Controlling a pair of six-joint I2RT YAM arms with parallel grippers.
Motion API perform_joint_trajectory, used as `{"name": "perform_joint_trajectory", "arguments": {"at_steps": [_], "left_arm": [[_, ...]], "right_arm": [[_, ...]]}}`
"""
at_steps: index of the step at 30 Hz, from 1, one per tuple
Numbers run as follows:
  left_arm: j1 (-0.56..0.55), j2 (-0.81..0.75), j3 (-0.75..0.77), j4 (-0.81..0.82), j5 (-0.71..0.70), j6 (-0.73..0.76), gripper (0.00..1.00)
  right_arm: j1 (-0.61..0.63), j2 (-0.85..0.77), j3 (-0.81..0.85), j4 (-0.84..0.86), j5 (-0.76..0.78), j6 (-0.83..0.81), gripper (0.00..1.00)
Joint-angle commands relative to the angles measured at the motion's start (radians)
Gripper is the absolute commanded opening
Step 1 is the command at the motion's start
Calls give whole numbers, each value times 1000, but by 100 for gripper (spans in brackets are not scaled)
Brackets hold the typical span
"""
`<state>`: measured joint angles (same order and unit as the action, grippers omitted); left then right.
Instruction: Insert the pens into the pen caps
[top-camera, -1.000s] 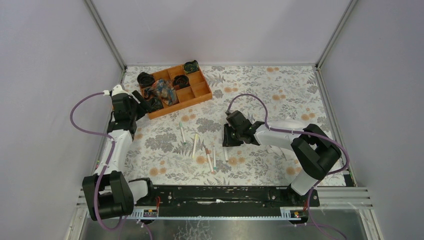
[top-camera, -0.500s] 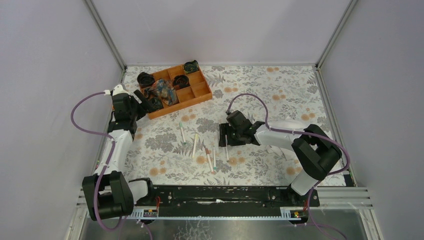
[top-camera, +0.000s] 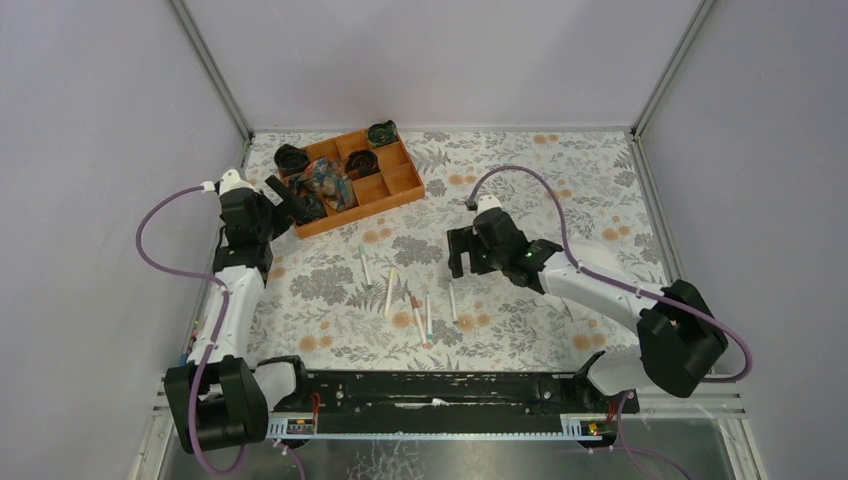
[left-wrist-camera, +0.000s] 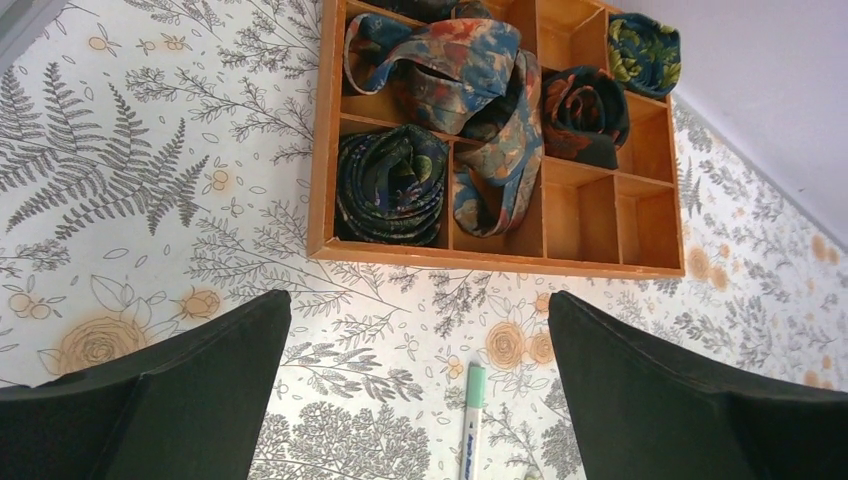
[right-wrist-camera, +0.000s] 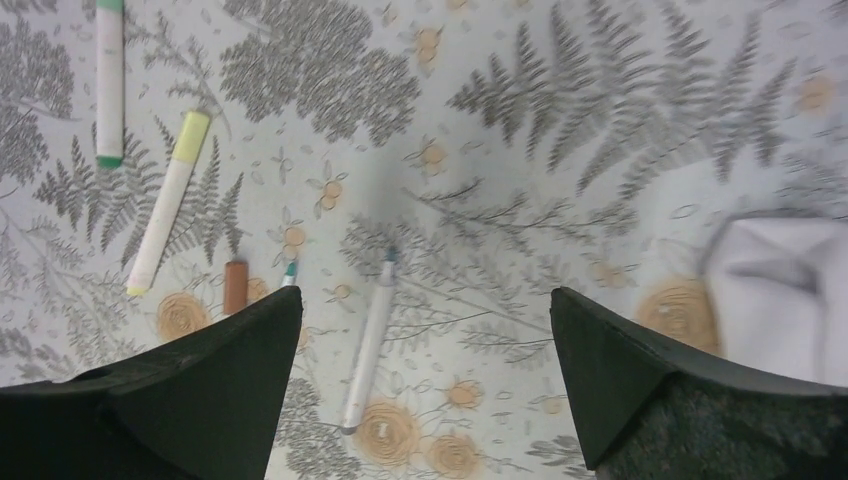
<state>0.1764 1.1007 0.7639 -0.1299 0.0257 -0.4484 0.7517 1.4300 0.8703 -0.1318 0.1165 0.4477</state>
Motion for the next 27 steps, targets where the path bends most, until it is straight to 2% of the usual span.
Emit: {"name": "perform_joint_trajectory", "arguments": {"at_steps": [1,7,11,14,20,23,25,27], "left_arm": [[-5,-31,-60,91,-19,-101,100],[-5,-47,-254,366,-120,-176,100],[-4,-34,-374,557,-208,-127,100],[-4,-61,-468,675,-249,-58,100],[-5,-57,-610,907,-208,57,100],[-9,20,-613,970,-190,92,100],[-19,62,-634,1068,-198,109,100],[-24,84,-665,1169,-207,115,100]], "right_arm": [[-95,-98,-30,-6,100,-129,99],[-324,-184,-127,81,103,-178,99],[-491,-234,-208,186,113,-177,99],[-568,-272,-287,287,156,-207,99],[-714,-286,-459,582,145,-204,99],[-716,-258,-561,833,200,-264,99],[-719,-214,-630,1023,241,-297,99],[-720,-150,-664,1133,275,-318,99]]}}
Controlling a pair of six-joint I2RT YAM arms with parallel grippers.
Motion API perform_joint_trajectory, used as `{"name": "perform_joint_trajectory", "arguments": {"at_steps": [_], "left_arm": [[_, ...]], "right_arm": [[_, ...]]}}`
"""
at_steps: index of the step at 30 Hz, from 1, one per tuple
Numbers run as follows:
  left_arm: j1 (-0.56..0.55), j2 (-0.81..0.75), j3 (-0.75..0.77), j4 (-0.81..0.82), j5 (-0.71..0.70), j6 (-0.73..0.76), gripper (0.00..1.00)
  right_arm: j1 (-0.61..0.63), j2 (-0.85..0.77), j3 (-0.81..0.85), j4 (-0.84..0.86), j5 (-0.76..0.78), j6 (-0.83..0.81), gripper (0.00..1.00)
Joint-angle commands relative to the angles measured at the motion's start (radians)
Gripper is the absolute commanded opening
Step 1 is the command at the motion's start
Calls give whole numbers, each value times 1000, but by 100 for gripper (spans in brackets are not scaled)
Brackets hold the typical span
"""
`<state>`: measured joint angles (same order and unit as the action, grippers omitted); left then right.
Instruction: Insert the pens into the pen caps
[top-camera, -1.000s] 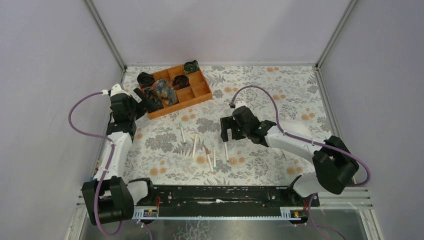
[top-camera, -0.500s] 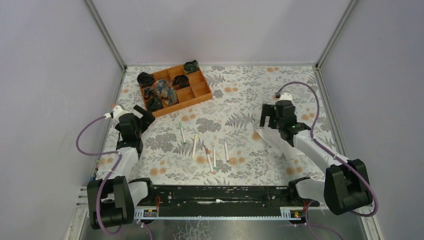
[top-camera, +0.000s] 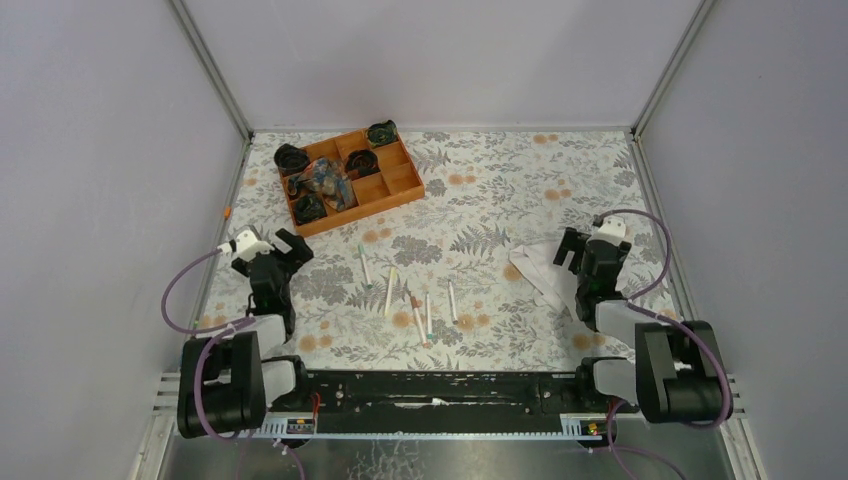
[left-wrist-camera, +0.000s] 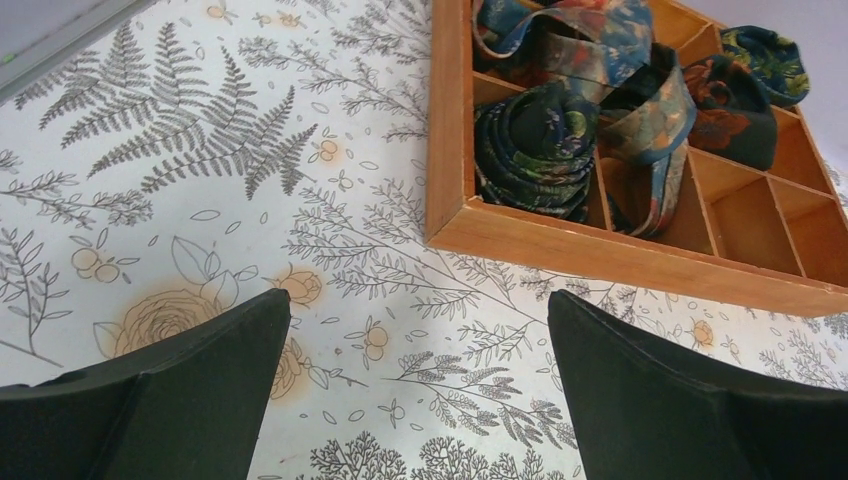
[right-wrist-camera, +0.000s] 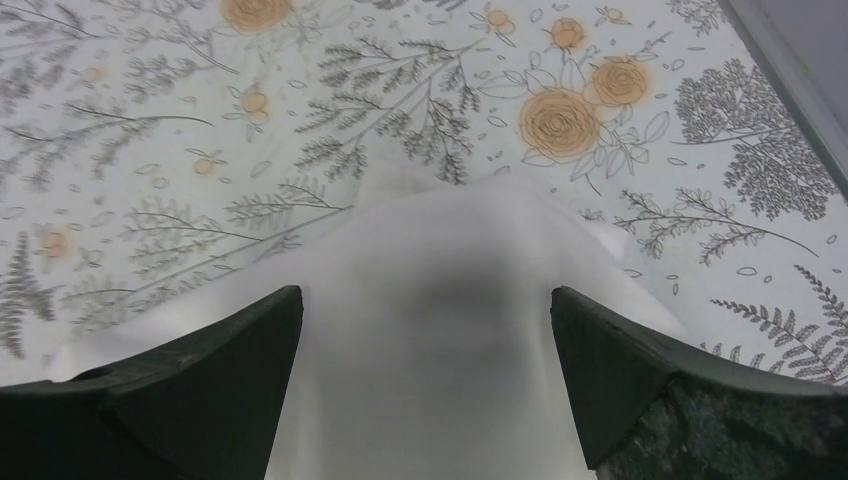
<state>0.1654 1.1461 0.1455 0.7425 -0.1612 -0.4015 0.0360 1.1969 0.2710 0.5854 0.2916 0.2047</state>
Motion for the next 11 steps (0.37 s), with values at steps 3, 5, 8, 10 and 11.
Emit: {"name": "perform_joint_trajectory", "arguments": {"at_steps": [3,5,8,10,11], "left_arm": [[-18,80,-71,406,-33,69,100],[-28,86,-67,409,-48,70,100],[-43,87,-66,405,-86,71,100],[-62,95,-47,376,-159,64,100],[-78,98,-29,341,-225,53,100]], "right_arm": [[-5,165,-118,618,103,-101,99],[-5,208,-135,687,102,-102,99],[-6,219,-132,698,66,-116,99],[-5,215,-118,662,68,-116,99],[-5,219,-114,663,68,-116,99]]}}
